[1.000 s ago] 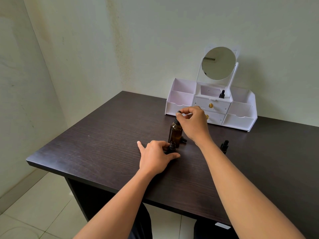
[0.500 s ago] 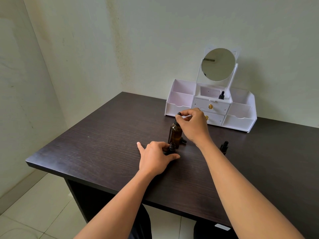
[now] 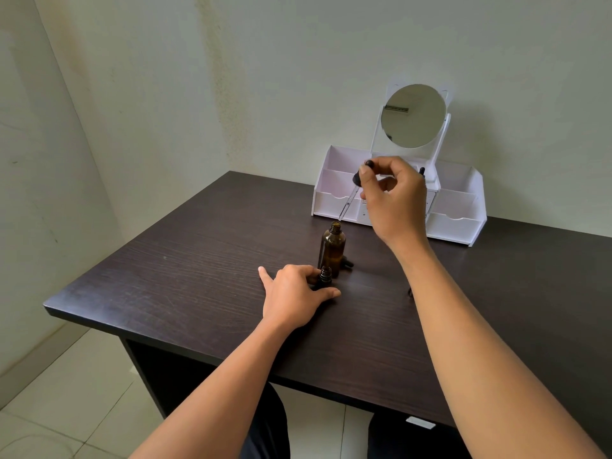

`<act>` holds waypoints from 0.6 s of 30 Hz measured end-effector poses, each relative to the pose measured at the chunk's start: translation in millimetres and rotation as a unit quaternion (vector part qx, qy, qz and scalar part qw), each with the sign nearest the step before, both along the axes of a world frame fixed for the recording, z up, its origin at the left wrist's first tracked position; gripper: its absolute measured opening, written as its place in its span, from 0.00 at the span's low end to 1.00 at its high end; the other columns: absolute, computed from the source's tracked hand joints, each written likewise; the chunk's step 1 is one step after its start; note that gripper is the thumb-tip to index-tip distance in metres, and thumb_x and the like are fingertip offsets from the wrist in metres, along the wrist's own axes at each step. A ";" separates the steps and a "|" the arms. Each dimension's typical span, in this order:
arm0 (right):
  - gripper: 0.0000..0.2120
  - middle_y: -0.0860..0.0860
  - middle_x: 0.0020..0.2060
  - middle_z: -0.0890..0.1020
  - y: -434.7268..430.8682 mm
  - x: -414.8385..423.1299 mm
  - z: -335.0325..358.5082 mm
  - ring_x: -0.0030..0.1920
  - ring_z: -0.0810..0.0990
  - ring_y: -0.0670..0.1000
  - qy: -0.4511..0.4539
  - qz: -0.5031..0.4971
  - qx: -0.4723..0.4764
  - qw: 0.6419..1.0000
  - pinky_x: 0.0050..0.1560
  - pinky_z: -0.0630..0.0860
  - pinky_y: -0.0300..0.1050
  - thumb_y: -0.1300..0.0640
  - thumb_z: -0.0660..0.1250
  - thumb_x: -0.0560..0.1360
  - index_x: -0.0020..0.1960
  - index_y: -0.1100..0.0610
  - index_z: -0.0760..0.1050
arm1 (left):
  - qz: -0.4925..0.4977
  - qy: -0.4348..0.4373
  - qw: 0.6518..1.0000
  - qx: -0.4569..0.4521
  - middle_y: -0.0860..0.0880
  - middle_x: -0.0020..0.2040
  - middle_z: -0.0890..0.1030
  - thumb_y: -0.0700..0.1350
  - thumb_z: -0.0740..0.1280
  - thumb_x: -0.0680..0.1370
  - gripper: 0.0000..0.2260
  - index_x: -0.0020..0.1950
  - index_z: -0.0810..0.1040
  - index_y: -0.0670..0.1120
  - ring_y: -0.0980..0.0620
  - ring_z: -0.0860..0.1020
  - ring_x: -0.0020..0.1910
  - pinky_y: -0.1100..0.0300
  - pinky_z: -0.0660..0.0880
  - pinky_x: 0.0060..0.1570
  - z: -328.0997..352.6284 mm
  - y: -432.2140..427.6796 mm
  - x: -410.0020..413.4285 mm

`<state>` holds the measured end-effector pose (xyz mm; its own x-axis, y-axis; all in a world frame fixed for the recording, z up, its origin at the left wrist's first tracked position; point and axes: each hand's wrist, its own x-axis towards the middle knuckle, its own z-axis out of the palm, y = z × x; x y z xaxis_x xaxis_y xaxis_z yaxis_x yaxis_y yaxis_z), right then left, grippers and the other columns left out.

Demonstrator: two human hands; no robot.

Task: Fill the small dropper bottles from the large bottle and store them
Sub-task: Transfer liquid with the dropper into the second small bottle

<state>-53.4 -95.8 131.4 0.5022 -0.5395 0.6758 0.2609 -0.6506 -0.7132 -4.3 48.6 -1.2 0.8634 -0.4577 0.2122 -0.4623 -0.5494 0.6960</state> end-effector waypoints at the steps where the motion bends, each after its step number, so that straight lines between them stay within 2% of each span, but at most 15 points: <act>1: 0.03 0.43 0.41 0.83 1.9 -3.9 2.8 0.39 0.83 0.54 -0.014 0.001 -0.001 1.000 0.43 0.82 0.53 0.54 0.68 0.77 0.46 0.46 0.77 | 0.001 -0.001 1.000 0.000 0.58 0.47 0.84 0.65 0.74 0.70 0.18 0.55 0.83 0.57 0.57 0.78 0.56 0.39 0.35 0.75 0.2 0.0 -0.4; 4: 0.05 0.42 0.39 0.82 4.2 -15.2 6.4 0.39 0.84 0.54 -0.038 0.005 -0.002 0.999 0.40 0.82 0.52 0.55 0.69 0.77 0.46 0.45 0.77 | 0.004 0.000 1.000 -0.001 0.58 0.47 0.84 0.64 0.74 0.70 0.18 0.55 0.83 0.57 0.56 0.78 0.56 0.39 0.35 0.75 1.4 0.3 -1.3; 7: 0.01 0.44 0.39 0.82 6.1 -25.2 5.2 0.37 0.83 0.52 -0.053 0.018 0.015 0.998 0.35 0.80 0.46 0.57 0.68 0.78 0.49 0.54 0.78 | 0.005 0.002 1.000 0.000 0.58 0.46 0.84 0.64 0.74 0.70 0.18 0.55 0.83 0.58 0.56 0.78 0.57 0.40 0.35 0.75 2.3 -0.1 -1.5; 9: 0.03 0.46 0.39 0.82 8.9 -30.3 2.0 0.36 0.83 0.52 -0.061 0.028 0.035 0.997 0.33 0.80 0.45 0.58 0.68 0.79 0.50 0.58 0.78 | 0.007 0.000 1.000 0.003 0.57 0.47 0.84 0.64 0.74 0.70 0.18 0.55 0.83 0.58 0.55 0.78 0.58 0.40 0.35 0.75 3.1 -0.2 -1.5; 15: 0.04 0.47 0.39 0.83 19.9 -40.9 -17.1 0.35 0.84 0.54 -0.064 0.029 0.071 0.995 0.35 0.83 0.53 0.58 0.68 0.79 0.50 0.59 0.78 | 0.004 0.000 1.000 0.005 0.56 0.51 0.85 0.63 0.73 0.71 0.18 0.57 0.83 0.57 0.53 0.77 0.61 0.39 0.33 0.74 3.1 -0.1 -2.2; 18: 0.04 0.46 0.36 0.83 24.1 -43.0 -32.7 0.33 0.84 0.54 -0.054 0.024 0.081 0.995 0.36 0.82 0.58 0.58 0.69 0.79 0.49 0.58 0.78 | 0.004 -0.004 1.000 0.009 0.56 0.50 0.85 0.64 0.73 0.71 0.18 0.57 0.83 0.57 0.53 0.78 0.60 0.38 0.34 0.75 2.1 -0.5 -1.9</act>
<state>-96.4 -71.7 98.7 0.4582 -0.6237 0.6332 0.3701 -0.5139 -0.7740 -6.2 48.1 0.9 0.8655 -0.4546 0.2105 -0.4628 -0.5649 0.6831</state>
